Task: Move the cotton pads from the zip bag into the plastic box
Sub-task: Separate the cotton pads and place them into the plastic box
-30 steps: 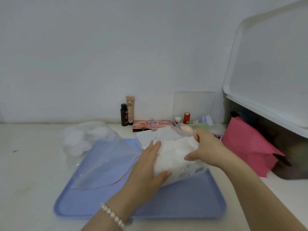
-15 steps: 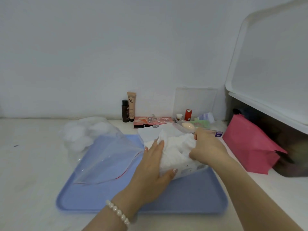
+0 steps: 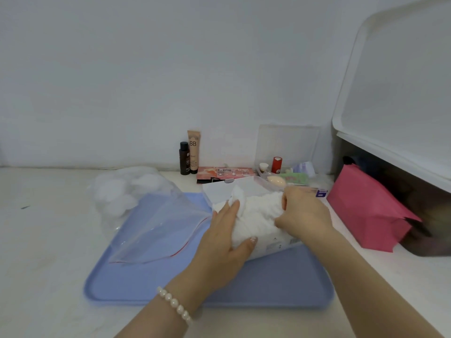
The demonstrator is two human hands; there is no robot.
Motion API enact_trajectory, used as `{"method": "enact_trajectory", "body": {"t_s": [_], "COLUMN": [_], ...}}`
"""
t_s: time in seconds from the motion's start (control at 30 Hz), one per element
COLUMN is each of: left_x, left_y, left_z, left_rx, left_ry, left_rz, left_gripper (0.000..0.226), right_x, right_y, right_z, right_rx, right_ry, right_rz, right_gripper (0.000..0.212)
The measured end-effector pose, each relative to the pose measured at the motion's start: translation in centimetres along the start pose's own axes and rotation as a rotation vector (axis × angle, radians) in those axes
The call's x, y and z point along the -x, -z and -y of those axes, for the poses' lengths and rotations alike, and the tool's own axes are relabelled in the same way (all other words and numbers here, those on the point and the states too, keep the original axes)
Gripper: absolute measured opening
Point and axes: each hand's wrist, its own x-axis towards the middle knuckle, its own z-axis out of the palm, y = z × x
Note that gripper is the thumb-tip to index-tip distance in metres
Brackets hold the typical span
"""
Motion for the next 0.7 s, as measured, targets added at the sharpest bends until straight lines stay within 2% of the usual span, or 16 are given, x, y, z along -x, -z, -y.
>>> {"method": "enact_trajectory", "body": {"t_s": [0.07, 0.13, 0.27, 0.33, 0.63, 0.7], "left_x": [0.0, 0.0, 0.0, 0.0, -0.6, -0.5], "left_y": [0.0, 0.0, 0.0, 0.0, 1.0, 1.4], "left_z": [-0.1, -0.1, -0.1, -0.2, -0.5, -0.7], "left_rx": [0.006, 0.005, 0.02, 0.04, 0.42, 0.472], "left_ry": [0.0, 0.008, 0.015, 0.018, 0.162, 0.16], "left_rz": [0.003, 0.004, -0.002, -0.01, -0.002, -0.031], "left_gripper": [0.071, 0.071, 0.071, 0.07, 0.054, 0.05], "right_x": [0.4, 0.6, 0.3, 0.2, 0.3, 0.4], "right_y": [-0.7, -0.9, -0.1, 0.5, 0.7, 0.8], "right_z": [0.5, 0.7, 0.6, 0.3, 0.4, 0.5], "right_rx": [0.109, 0.107, -0.182, -0.247, -0.372, -0.323], "right_ry": [0.037, 0.067, 0.03, 0.021, 0.041, 0.044], "right_rz": [-0.044, -0.053, 0.045, 0.085, 0.148, 0.156], "right_gripper": [0.021, 0.02, 0.022, 0.024, 0.017, 0.018]}}
